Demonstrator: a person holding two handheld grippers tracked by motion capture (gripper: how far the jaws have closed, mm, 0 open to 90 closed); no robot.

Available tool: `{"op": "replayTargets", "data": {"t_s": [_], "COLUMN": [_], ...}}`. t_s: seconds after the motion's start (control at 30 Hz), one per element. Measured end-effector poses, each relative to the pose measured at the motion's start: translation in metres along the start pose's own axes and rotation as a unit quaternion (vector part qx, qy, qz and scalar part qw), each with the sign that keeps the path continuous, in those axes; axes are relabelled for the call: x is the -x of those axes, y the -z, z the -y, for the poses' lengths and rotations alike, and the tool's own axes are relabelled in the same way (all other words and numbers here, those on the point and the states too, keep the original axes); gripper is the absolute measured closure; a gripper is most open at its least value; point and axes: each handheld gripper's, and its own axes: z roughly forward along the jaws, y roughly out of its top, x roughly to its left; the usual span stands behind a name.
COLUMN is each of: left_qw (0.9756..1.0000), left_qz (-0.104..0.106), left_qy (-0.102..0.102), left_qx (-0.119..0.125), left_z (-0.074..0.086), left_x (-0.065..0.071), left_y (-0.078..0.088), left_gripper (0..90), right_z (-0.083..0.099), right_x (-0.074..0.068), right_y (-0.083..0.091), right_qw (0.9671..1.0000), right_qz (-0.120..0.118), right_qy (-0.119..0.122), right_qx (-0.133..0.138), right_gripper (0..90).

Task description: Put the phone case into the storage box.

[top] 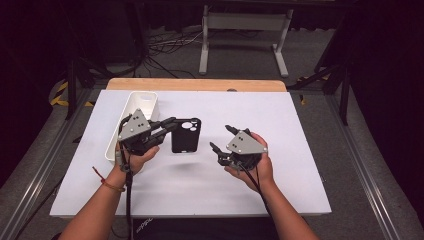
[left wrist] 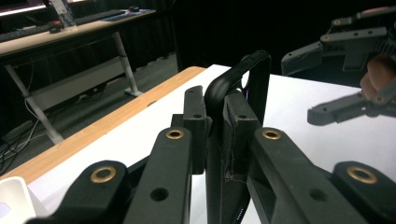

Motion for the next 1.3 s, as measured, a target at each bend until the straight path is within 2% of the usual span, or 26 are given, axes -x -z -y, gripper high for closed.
{"op": "replayTargets", "data": {"t_s": [0.1,0.4,0.77,0.9,1.03,1.3], "left_qw": [1.0000,1.0000,1.0000,0.9999,0.9999,0.9998], "left_qz": [0.000,-0.001,-0.001,-0.002,-0.003,-0.003], "left_qy": [0.001,0.000,-0.001,0.005,0.004,0.006], "left_qx": [0.001,0.006,0.006,0.012,0.012,0.016], "left_z": [0.000,-0.001,-0.002,-0.002,-0.003,-0.003], "left_x": [0.000,-0.001,-0.004,-0.004,-0.006,-0.010], "left_y": [0.001,0.001,0.005,0.005,0.008,0.007], "left_gripper": [82.1,82.1,82.1,82.1,82.1,82.1], "right_z": [0.011,0.028,0.045,0.050,0.057,0.067], "right_x": [0.000,0.002,0.005,0.005,0.005,0.007], "right_y": [0.004,0.014,0.028,0.032,0.040,0.045], "right_qw": [1.0000,0.9999,0.9997,0.9996,0.9998,0.9997], "right_qz": [0.001,0.004,0.004,0.005,0.011,0.015], "right_qy": [-0.006,-0.014,-0.024,-0.026,-0.016,-0.020], "right_qx": [0.001,0.003,0.003,-0.002,0.001,0.000], "right_gripper": [24.7,14.0,13.0,13.0,13.1,13.1]}}
